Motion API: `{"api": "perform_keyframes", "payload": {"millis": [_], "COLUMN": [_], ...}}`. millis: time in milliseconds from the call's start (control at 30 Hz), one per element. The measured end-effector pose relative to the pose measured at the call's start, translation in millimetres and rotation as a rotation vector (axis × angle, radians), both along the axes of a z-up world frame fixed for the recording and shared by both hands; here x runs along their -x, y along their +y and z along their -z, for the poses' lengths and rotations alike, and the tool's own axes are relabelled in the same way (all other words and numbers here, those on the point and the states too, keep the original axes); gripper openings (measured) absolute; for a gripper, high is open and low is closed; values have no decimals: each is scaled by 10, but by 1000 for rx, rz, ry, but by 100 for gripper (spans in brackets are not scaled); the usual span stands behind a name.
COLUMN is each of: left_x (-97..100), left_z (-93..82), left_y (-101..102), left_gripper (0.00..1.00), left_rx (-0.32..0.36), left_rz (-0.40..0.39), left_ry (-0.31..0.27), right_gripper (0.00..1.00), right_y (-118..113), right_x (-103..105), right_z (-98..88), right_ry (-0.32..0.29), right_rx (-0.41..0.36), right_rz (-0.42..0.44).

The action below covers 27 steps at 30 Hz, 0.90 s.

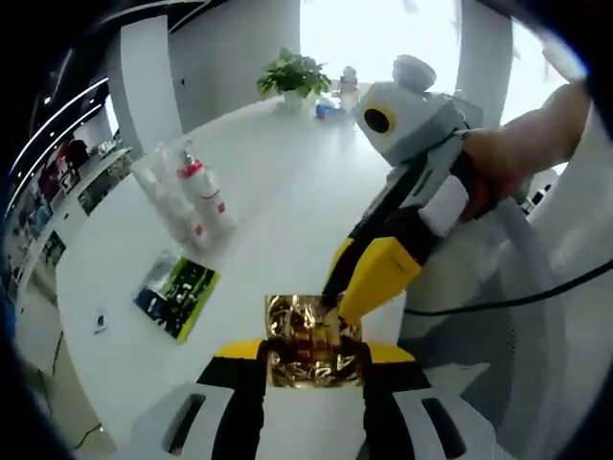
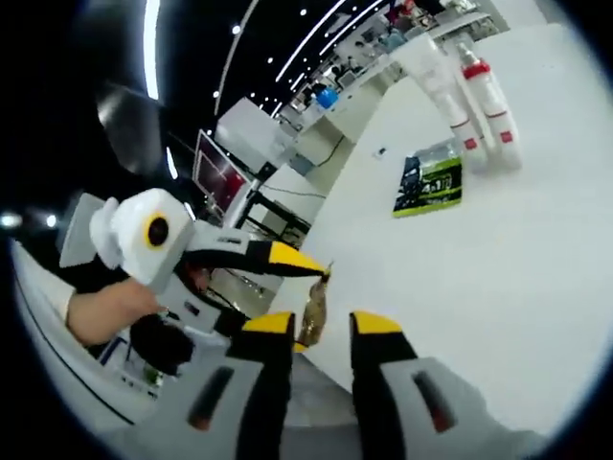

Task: Arrange the skincare products in the storage area until every visible bottle or jar stands upright without overlapping.

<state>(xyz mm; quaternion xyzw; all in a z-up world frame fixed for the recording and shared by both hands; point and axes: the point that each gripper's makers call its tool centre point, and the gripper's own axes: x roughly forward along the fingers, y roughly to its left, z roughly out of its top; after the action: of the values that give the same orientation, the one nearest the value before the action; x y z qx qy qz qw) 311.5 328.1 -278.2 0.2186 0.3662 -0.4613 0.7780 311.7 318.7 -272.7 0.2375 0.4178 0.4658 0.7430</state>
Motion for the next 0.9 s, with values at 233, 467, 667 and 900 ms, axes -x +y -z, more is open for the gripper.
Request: {"api": "perform_keyframes", "payload": {"millis": [233, 467, 667, 900], "left_x": [113, 119, 85, 127], "left_z": [-85, -126, -132, -276], "left_y": [-263, -341, -211, -236], "left_gripper": [40, 41, 46, 38], "left_rx": [0, 74, 254, 628], "left_rz": [86, 61, -180, -434], "left_ry": [-18, -15, 99, 372], "right_gripper": [12, 3, 2, 2], "right_y": [21, -101, -192, -206], "right_x": [87, 99, 42, -51], "right_z": [-14, -17, -76, -332], "right_ry": [52, 68, 85, 73], "right_rx": [-24, -36, -75, -228], "right_rz": [-17, 13, 62, 139]}}
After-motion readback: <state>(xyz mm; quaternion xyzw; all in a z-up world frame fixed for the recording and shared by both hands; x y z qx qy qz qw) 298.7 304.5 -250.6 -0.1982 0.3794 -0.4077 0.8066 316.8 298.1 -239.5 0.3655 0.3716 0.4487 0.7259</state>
